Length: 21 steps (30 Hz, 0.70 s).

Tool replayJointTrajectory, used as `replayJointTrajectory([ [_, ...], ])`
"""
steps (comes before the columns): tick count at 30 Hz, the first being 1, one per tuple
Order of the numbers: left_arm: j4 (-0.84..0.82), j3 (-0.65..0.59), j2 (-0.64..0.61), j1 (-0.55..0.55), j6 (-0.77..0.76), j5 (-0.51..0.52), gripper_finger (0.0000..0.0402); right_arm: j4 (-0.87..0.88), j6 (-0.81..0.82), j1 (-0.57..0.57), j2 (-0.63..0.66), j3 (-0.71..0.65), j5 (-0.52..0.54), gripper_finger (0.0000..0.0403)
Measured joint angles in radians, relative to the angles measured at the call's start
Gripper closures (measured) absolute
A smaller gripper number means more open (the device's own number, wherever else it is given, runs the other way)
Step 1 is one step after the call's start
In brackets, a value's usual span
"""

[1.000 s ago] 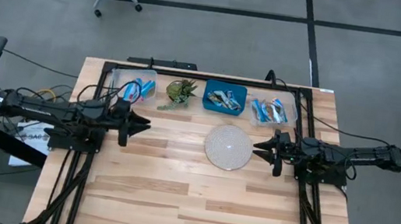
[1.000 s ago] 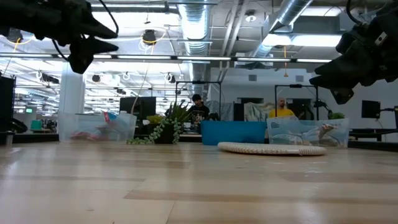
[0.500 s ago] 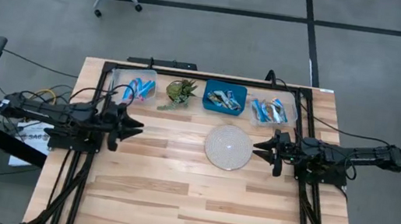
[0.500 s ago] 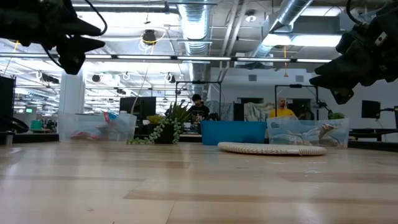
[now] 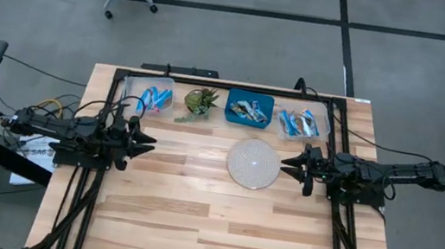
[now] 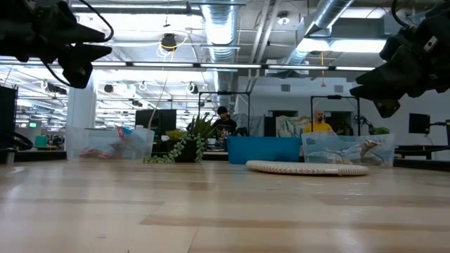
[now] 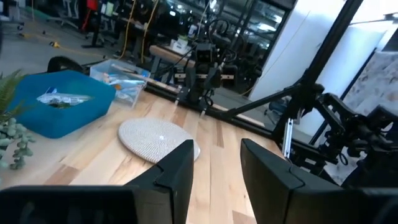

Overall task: Pick and place Granola Bars by type
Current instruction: Return to Home Position

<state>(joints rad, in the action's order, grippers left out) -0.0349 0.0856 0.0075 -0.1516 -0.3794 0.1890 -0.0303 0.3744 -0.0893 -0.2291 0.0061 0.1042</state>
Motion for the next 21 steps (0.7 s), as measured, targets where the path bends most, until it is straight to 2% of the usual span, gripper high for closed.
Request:
replayJointTrajectory([
  [12, 0.037, -0.015, -0.006, 0.000, 0.084, -0.007, 0.0278, 0.000, 0.000, 0.000, 0.000, 0.000, 0.000, 0.0275],
  [18, 0.164, -0.075, -0.005, 0.000, 0.110, -0.028, 0.0278, 0.000, 0.000, 0.000, 0.000, 0.000, 0.000, 0.0275],
  [21, 0.161, -0.075, -0.004, 0.000, 0.153, -0.028, 0.0278, 0.000, 0.000, 0.000, 0.000, 0.000, 0.000, 0.0275],
])
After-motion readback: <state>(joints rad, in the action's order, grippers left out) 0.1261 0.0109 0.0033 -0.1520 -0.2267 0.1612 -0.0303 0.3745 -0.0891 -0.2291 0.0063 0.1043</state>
